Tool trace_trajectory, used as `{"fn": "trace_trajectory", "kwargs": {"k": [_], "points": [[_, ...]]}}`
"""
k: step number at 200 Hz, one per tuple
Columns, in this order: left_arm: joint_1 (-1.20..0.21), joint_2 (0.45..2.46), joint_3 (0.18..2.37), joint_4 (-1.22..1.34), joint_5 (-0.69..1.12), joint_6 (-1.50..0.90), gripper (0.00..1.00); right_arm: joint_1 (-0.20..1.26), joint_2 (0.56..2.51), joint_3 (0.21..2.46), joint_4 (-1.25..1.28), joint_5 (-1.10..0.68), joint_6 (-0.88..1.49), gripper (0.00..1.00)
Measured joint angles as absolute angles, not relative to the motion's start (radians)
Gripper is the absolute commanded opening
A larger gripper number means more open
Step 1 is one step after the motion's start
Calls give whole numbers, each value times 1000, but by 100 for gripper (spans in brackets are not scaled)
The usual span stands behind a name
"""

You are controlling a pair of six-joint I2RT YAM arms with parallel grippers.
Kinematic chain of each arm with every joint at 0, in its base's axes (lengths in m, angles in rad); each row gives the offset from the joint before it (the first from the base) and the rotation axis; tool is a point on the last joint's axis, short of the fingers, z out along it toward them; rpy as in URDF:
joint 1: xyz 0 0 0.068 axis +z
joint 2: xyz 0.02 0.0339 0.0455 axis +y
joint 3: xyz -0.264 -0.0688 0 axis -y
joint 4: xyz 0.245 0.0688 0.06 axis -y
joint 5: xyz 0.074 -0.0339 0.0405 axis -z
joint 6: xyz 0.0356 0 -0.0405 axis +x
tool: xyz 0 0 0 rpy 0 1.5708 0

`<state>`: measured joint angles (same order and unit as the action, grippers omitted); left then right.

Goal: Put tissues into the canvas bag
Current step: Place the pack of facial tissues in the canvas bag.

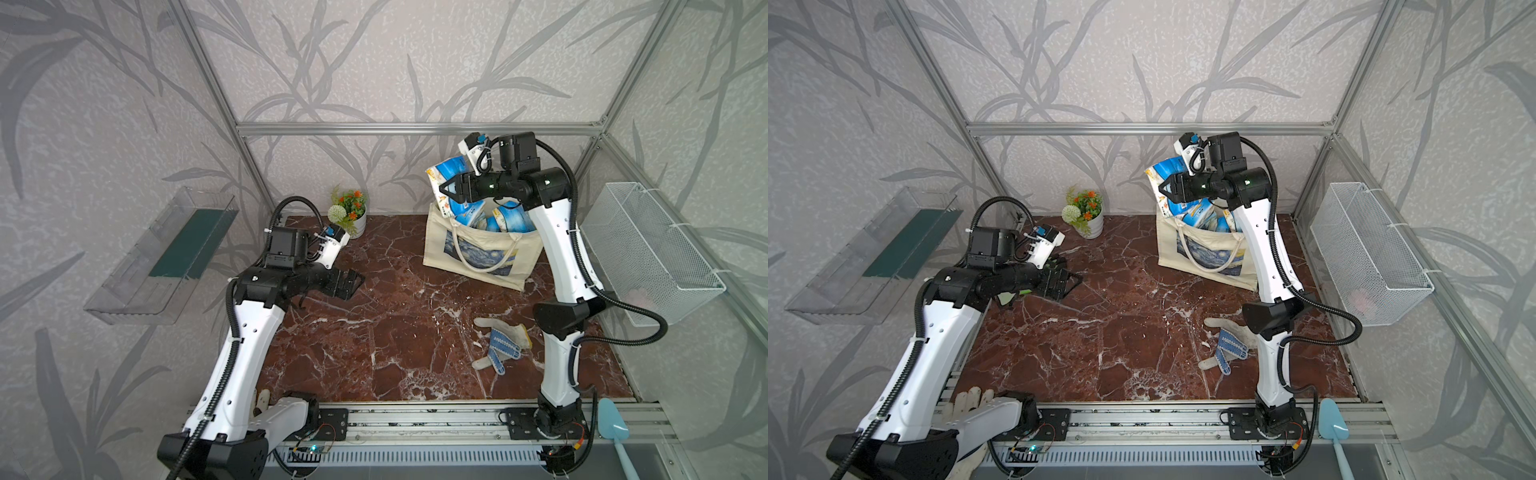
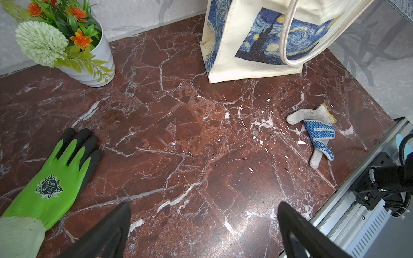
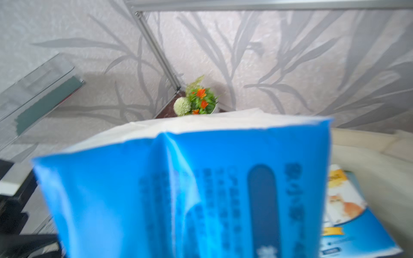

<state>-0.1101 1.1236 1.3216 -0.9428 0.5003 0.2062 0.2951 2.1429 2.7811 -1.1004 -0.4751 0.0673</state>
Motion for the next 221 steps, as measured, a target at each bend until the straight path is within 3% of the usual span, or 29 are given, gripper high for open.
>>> {"fn": "trace_trajectory", "kwargs": {"k": [29, 67, 109, 221], "points": [[-110, 1126, 1322, -942, 501, 206, 100, 207, 2217, 2861, -1172, -393, 73, 62], [-110, 1132, 1322, -942, 504, 207, 100, 137, 2212, 2746, -1203, -244, 77, 63], [-110, 1137, 1322, -942, 509, 206, 100, 143, 2210, 2616, -1230, -127, 78, 63], [-110, 1137, 1321, -942, 518, 206, 100, 158, 2212, 2628, -1340, 140, 50, 67]]}}
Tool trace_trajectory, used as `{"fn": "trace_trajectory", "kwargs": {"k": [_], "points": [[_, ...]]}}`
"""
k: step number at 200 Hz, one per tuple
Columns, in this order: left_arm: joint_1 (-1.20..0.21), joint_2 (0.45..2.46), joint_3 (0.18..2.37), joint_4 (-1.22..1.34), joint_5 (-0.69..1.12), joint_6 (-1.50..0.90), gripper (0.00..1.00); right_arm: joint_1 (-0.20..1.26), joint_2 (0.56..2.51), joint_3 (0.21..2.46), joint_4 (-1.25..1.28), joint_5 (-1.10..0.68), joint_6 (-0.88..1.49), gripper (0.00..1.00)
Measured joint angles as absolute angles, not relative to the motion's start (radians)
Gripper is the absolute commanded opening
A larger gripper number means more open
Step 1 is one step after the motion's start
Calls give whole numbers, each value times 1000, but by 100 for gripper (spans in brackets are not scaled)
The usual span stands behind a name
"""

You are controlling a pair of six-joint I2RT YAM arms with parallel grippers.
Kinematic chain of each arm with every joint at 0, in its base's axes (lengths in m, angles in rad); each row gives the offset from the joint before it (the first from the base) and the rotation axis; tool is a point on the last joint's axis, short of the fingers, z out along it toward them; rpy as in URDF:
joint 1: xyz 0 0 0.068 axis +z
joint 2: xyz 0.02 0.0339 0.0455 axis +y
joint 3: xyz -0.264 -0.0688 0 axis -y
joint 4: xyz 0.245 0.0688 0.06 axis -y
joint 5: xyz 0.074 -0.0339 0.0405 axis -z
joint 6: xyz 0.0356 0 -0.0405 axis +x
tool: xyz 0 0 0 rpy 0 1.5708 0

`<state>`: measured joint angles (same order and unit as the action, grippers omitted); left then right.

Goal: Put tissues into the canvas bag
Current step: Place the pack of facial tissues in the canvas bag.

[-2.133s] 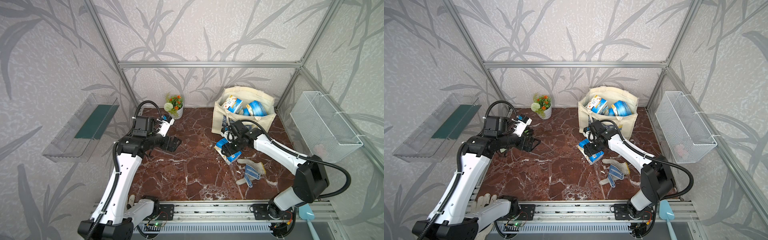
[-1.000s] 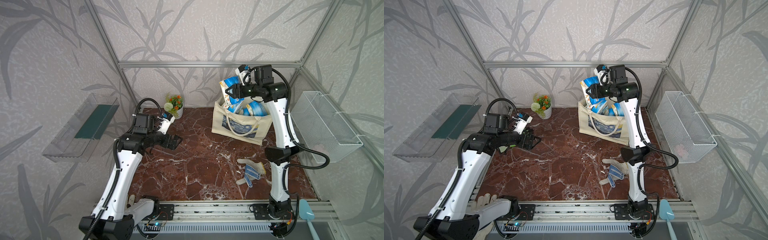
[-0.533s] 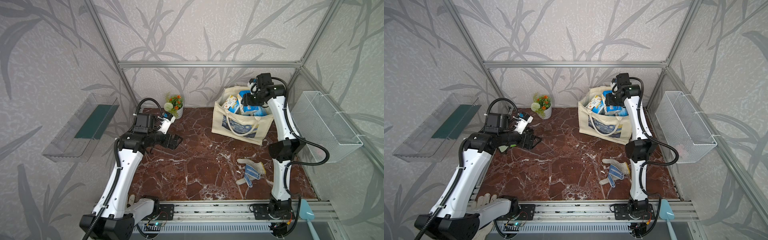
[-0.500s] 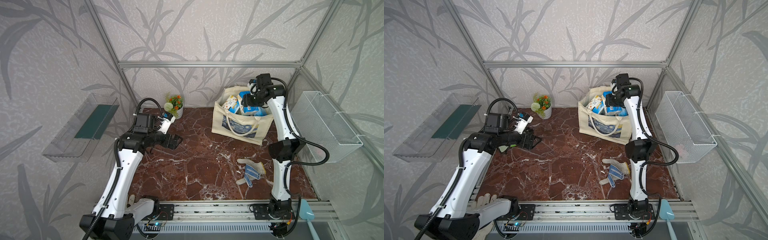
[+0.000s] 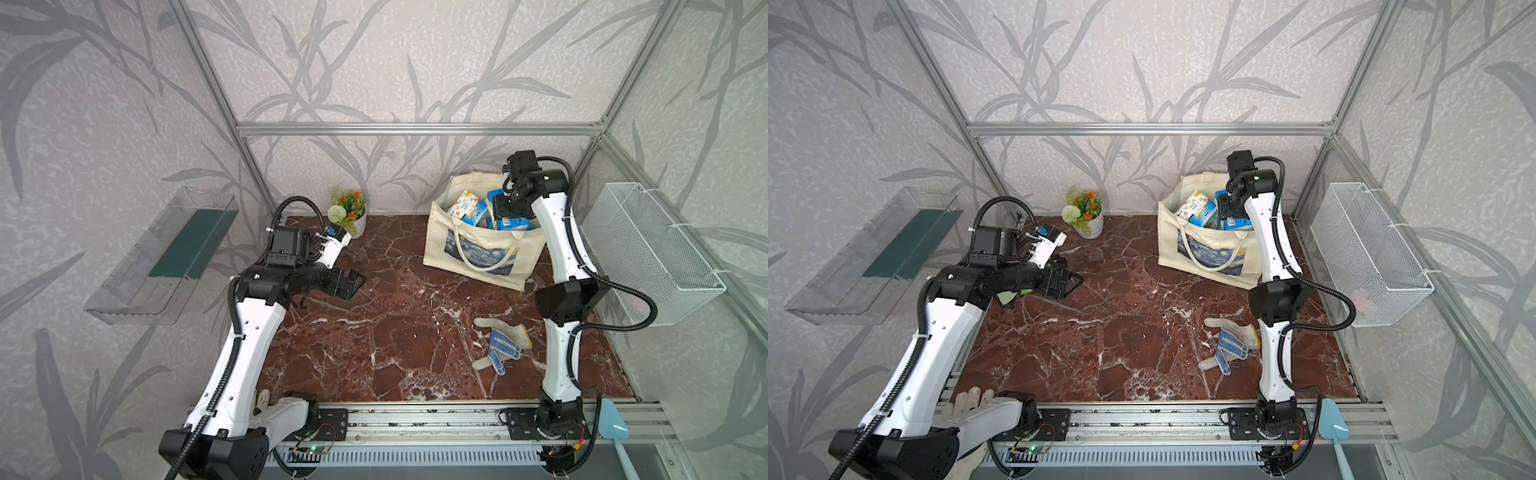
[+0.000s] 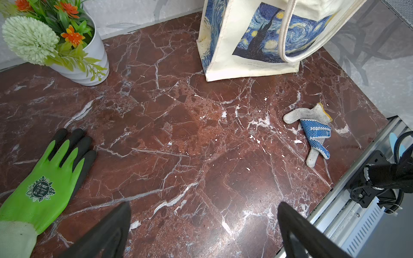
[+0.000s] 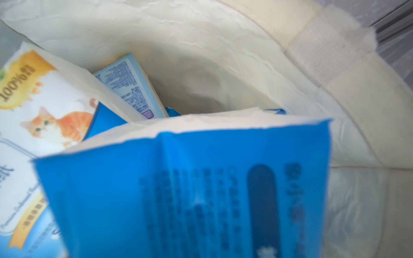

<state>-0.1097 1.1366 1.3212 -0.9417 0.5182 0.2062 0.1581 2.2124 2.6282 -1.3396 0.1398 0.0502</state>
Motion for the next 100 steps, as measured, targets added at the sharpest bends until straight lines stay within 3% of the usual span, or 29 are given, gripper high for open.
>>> {"fn": "trace_trajectory", "kwargs": {"k": [85, 93, 100], "points": [[-110, 1137, 1321, -942, 523, 206, 100, 158, 2225, 2681, -1433, 76, 39, 90], [-110, 1137, 1321, -942, 523, 206, 100, 158, 2223, 2681, -1434, 74, 36, 98], [-110, 1137, 1321, -942, 524, 206, 100, 158, 2220, 2681, -1434, 71, 36, 99]]}}
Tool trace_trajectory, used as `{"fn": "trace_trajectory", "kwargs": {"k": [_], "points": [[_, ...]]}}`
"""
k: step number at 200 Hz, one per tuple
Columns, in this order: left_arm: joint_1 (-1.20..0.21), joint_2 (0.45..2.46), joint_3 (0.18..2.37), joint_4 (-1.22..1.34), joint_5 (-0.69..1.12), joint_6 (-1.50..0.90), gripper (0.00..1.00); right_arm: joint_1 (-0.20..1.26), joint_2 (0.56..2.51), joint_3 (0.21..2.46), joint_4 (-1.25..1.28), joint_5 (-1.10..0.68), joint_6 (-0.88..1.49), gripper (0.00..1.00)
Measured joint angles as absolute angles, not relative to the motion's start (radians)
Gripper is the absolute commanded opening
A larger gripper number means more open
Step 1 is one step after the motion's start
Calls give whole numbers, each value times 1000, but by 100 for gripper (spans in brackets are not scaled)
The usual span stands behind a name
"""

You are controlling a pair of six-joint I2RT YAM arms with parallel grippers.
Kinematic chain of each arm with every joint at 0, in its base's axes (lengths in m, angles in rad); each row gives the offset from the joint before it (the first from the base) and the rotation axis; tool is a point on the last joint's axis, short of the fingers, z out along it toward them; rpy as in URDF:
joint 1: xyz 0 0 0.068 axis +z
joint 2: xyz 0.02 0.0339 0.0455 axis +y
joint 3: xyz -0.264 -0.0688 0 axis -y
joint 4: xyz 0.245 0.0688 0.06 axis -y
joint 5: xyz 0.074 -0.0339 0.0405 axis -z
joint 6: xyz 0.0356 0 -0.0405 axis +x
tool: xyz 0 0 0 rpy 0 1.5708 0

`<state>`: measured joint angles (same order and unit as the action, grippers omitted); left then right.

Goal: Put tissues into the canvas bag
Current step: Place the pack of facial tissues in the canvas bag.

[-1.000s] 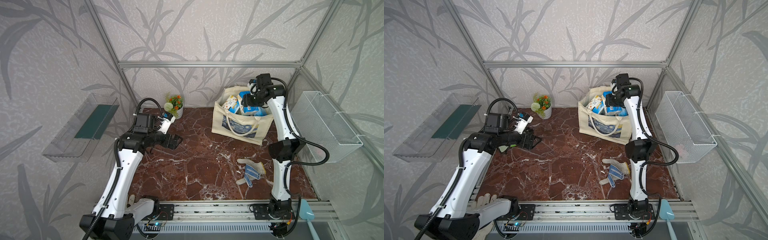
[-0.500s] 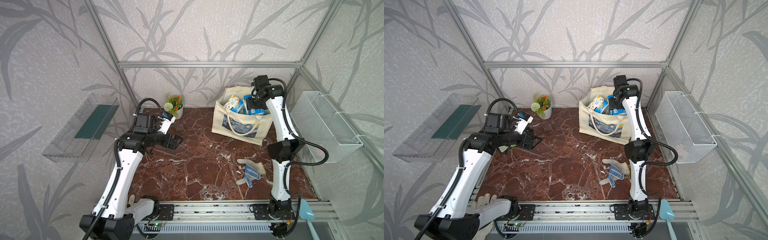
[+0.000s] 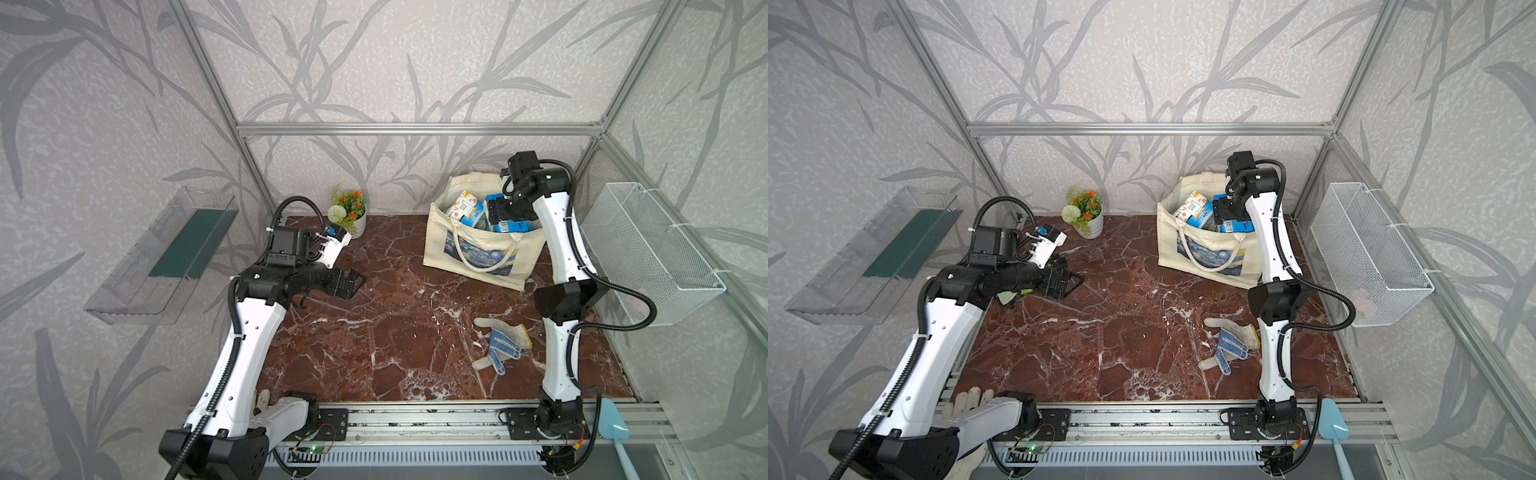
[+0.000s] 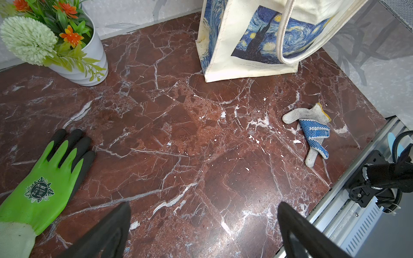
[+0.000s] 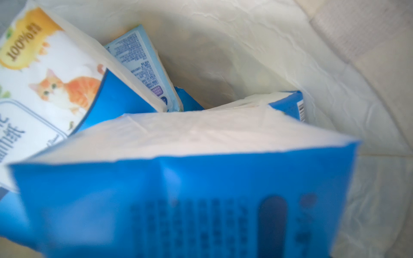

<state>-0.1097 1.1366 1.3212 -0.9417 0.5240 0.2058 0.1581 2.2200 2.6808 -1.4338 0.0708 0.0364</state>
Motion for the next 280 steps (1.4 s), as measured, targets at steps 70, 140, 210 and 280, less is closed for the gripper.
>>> {"fn": "trace_trajectory", "kwargs": {"k": [70, 140, 210, 280], "points": [[-110, 1137, 1321, -942, 525, 206, 100, 159, 2124, 2687, -1398, 75, 36, 99], [-110, 1137, 1321, -941, 527, 205, 100, 159, 2056, 2636, -1352, -16, 51, 57], [-110, 1137, 1321, -941, 527, 205, 99, 167, 2058, 2437, -1307, -59, 59, 49], [-110, 1137, 1321, -941, 527, 205, 100, 167, 1966, 2186, -1179, -45, 56, 51]]}}
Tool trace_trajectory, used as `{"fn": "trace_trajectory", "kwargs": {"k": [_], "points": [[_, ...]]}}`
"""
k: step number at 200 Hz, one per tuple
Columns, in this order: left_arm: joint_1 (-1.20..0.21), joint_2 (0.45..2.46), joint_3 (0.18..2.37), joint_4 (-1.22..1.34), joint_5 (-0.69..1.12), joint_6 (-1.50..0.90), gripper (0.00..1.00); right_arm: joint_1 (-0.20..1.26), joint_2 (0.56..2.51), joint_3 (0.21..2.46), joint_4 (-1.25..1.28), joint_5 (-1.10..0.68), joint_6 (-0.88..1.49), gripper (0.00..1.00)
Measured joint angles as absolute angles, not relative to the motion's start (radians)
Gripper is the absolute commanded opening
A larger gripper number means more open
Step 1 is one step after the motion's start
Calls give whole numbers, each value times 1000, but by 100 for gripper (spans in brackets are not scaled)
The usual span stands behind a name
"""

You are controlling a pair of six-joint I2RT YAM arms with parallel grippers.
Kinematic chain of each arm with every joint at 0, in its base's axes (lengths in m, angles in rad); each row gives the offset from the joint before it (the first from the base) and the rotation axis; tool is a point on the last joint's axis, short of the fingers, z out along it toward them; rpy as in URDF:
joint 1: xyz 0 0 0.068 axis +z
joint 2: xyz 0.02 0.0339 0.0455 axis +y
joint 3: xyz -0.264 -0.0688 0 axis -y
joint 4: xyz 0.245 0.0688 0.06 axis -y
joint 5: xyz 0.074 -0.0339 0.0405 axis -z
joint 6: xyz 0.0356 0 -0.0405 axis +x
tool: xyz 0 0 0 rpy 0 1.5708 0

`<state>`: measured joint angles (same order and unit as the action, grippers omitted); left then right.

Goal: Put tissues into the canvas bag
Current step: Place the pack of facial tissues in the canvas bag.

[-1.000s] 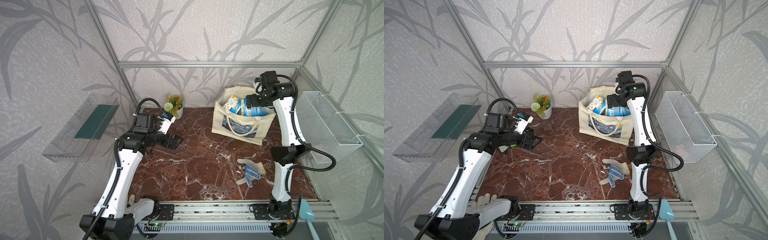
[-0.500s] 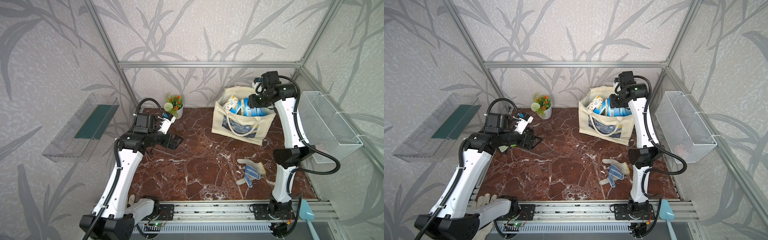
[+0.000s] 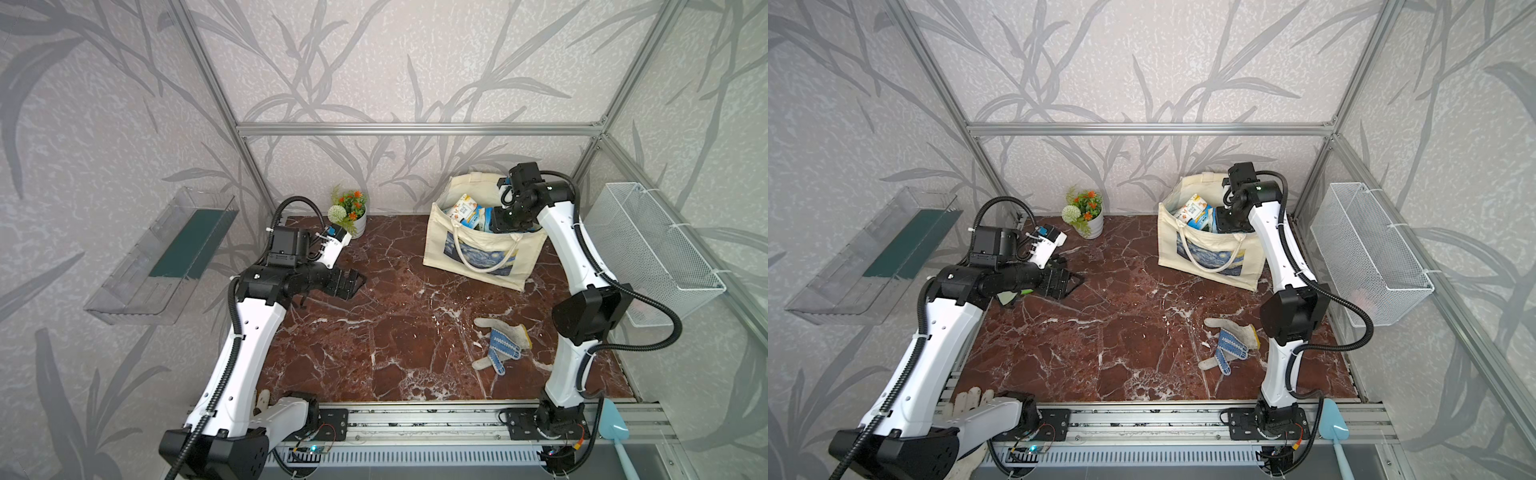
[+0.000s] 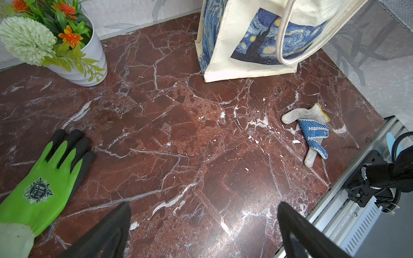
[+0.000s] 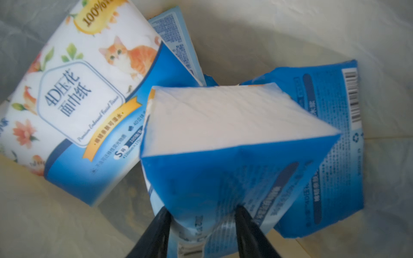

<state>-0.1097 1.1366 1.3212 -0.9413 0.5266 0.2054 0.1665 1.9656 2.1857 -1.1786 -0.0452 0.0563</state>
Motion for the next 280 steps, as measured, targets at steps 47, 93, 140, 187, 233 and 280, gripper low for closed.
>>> {"fn": "trace_trajectory", "kwargs": {"k": [47, 93, 140, 187, 233, 280], "points": [[-110, 1137, 1321, -941, 527, 205, 100, 167, 1959, 2196, -1187, -34, 51, 59], [-110, 1137, 1321, -941, 527, 205, 100, 167, 1969, 2406, -1250, -20, 34, 66], [-110, 1137, 1321, -941, 520, 202, 100, 167, 1971, 2499, -1293, -18, 31, 70], [-110, 1137, 1321, -930, 466, 197, 100, 167, 1940, 2509, -1290, -9, 16, 72], [-109, 1136, 1309, -896, 374, 178, 100, 167, 1565, 2167, -1116, -41, 10, 77], [-108, 1119, 1186, -813, 309, 116, 100, 167, 1168, 1791, -934, -108, 20, 90]]}}
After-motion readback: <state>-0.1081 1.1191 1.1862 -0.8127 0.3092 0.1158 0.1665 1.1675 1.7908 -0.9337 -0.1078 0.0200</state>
